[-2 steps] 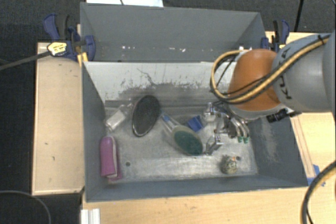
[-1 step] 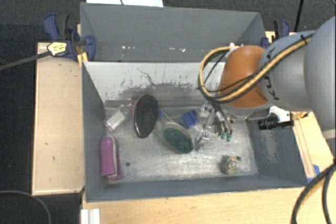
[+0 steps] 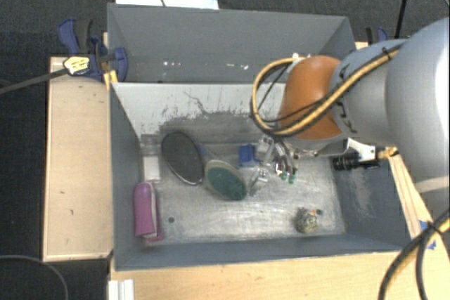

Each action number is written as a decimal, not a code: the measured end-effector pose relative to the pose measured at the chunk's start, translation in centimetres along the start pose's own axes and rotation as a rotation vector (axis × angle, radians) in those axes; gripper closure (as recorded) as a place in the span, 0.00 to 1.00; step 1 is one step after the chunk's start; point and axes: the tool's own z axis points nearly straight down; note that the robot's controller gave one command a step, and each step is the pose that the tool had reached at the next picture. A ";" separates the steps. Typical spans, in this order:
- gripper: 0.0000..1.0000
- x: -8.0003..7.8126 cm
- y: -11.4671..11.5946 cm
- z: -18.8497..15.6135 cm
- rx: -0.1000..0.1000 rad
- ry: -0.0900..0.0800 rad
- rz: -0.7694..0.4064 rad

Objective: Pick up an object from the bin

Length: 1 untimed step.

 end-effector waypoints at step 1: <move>0.00 2.9 5.1 -1.2 -0.003 0.008 -0.097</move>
Offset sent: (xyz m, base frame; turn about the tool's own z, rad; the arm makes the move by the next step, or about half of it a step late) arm -0.0144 0.0579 0.0077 -0.0911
